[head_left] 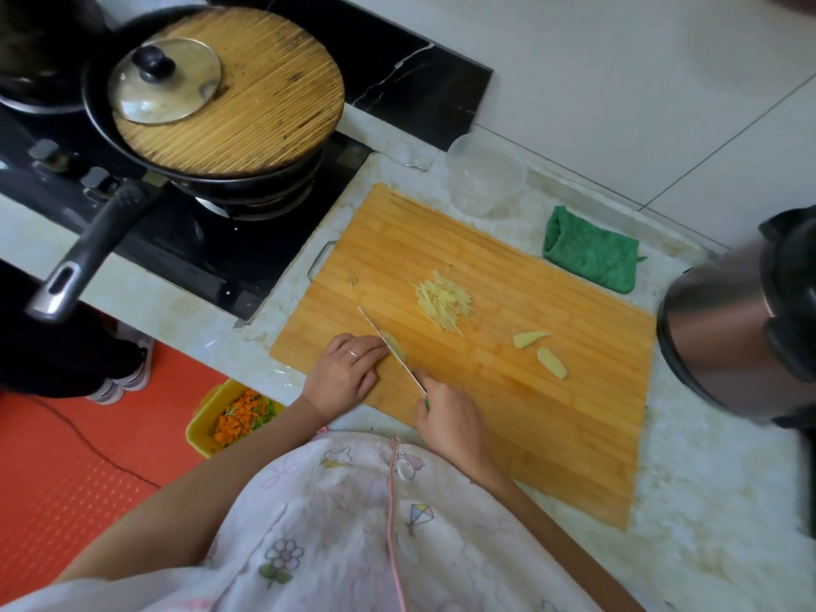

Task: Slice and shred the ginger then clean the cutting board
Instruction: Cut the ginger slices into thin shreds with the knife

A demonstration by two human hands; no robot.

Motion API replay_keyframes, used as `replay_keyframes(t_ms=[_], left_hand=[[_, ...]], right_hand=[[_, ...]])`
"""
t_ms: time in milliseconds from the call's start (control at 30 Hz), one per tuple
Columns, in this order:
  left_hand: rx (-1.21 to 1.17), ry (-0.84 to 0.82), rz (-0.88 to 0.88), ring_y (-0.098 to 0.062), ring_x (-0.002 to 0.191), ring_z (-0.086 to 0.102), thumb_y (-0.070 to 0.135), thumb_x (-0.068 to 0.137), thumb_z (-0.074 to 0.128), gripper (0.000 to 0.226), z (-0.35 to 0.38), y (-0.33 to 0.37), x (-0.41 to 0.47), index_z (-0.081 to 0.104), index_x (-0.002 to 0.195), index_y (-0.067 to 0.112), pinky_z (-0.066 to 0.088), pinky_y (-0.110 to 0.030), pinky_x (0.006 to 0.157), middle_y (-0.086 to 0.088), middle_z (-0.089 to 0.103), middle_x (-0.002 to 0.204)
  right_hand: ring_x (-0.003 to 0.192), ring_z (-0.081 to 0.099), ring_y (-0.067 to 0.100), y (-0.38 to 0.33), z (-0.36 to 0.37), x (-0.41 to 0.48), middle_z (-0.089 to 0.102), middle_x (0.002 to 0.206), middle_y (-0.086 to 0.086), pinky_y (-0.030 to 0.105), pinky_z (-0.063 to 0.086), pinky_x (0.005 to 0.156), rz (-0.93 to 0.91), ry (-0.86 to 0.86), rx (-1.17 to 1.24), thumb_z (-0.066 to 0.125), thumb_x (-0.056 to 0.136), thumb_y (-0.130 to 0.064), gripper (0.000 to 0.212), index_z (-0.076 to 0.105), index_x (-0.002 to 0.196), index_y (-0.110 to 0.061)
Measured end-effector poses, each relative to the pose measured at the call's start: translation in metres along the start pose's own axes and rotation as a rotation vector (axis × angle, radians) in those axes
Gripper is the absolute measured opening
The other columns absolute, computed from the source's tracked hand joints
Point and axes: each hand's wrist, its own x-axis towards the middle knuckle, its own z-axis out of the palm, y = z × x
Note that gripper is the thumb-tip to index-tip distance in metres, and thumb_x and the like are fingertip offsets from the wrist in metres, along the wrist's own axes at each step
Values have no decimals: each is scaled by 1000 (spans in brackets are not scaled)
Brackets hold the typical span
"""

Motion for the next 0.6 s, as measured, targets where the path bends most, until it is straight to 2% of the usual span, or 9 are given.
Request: replay_keyframes(t_ms=[300, 500, 600], left_hand=[[17, 6, 36, -21, 102, 53, 25, 102, 28, 32, 0, 0, -1, 53, 117, 11, 37, -36, 92, -8, 60, 112], [-3, 14, 13, -19, 101, 54, 23, 101, 31, 30, 0, 1, -1, 54, 117, 11, 37, -35, 93, -11, 67, 108], [-12, 10, 0, -20, 100, 55, 23, 101, 32, 33, 0, 0, -1, 58, 116, 9, 37, -36, 93, -11, 68, 108]], right_hand=[[88, 65, 27, 0, 0, -4, 69, 97, 9, 26, 31, 57, 10, -19, -57, 40, 94, -12, 45, 46, 137, -22], [86, 66, 26, 0, -1, -3, 70, 95, 9, 26, 31, 55, 11, -33, -56, 41, 94, -12, 44, 45, 137, -21], [88, 64, 29, -3, 3, 4, 69, 97, 10, 31, 37, 57, 33, -26, -39, 41, 94, -12, 45, 45, 138, -22]])
